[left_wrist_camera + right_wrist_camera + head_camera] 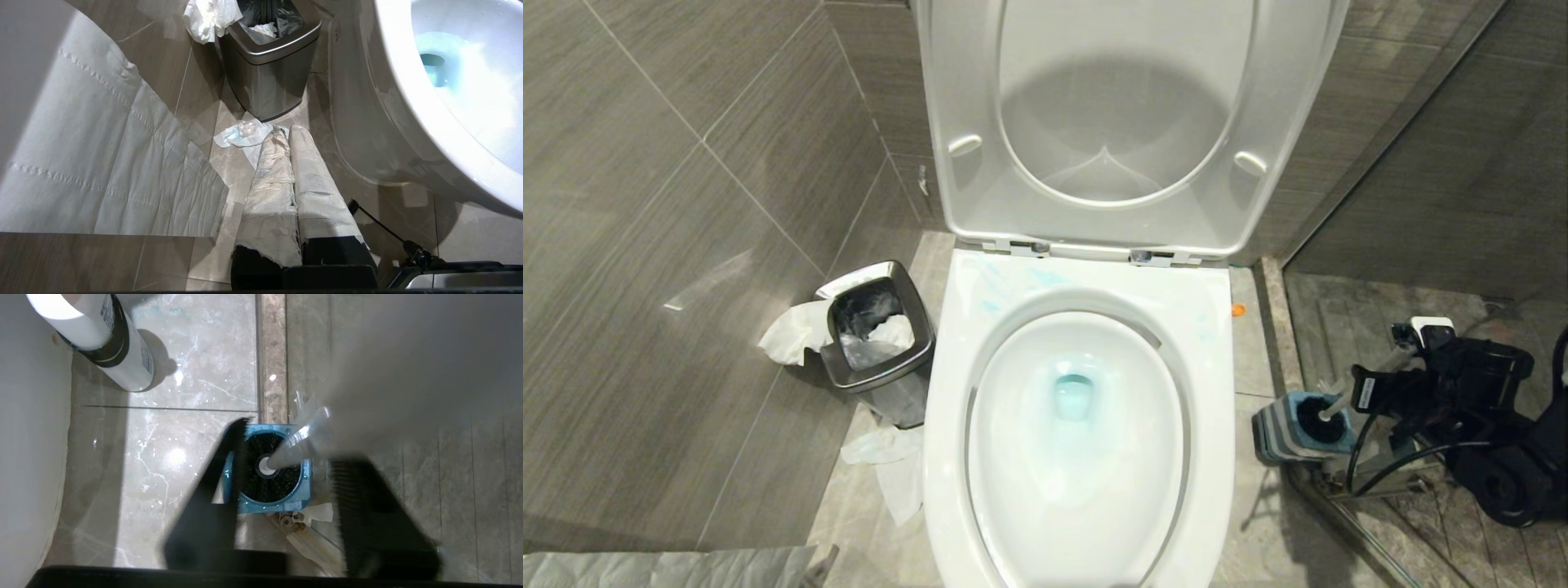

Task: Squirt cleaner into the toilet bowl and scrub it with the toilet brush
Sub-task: Put the toilet brush back

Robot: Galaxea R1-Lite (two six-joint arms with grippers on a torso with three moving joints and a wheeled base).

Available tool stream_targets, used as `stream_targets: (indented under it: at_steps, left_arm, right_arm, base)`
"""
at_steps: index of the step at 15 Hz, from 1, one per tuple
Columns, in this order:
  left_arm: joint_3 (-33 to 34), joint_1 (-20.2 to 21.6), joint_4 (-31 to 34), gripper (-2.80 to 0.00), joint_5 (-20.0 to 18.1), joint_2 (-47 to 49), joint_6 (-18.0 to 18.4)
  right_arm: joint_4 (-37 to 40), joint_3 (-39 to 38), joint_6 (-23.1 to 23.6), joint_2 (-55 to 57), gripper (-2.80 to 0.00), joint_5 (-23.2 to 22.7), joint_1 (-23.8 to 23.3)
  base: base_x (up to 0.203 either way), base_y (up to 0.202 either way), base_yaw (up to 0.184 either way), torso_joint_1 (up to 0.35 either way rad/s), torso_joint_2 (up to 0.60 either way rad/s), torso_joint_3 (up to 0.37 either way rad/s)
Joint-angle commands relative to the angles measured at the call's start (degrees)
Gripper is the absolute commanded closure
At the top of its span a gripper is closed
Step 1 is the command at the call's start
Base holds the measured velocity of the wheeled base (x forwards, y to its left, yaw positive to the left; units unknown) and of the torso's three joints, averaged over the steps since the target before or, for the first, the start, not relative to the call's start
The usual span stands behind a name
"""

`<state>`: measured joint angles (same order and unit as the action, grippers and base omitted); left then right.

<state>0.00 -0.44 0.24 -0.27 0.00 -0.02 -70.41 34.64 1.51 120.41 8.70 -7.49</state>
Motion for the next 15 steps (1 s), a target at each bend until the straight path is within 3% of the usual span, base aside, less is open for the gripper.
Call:
stream_targets:
  at_steps: [1,5,15]
  left_arm:
    - [0.00,0.00,0.02,0.00,0.00,0.09,-0.06]
    - [0.00,0.00,0.02,0.00,0.00,0.09,0.02]
    - [0.00,0.00,0.11,0.00,0.00,0.09,0.11]
  right_arm:
    - [-0.51,-0.53,0.07,-1.01,-2.80,0.00,-0.16]
    - [-0.46,-2.68,0.96,-3.79,-2.80,-2.25,-0.08]
    - [-0.46,-21.40,6.08,-17.54,-2.80,-5.80,0.07]
  base:
    - [0.000,0.000,0.000,0.000,0.00,0.000]
    - [0.000,0.000,0.000,0.000,0.00,0.000]
    - [0.000,0.000,0.000,0.000,0.00,0.000]
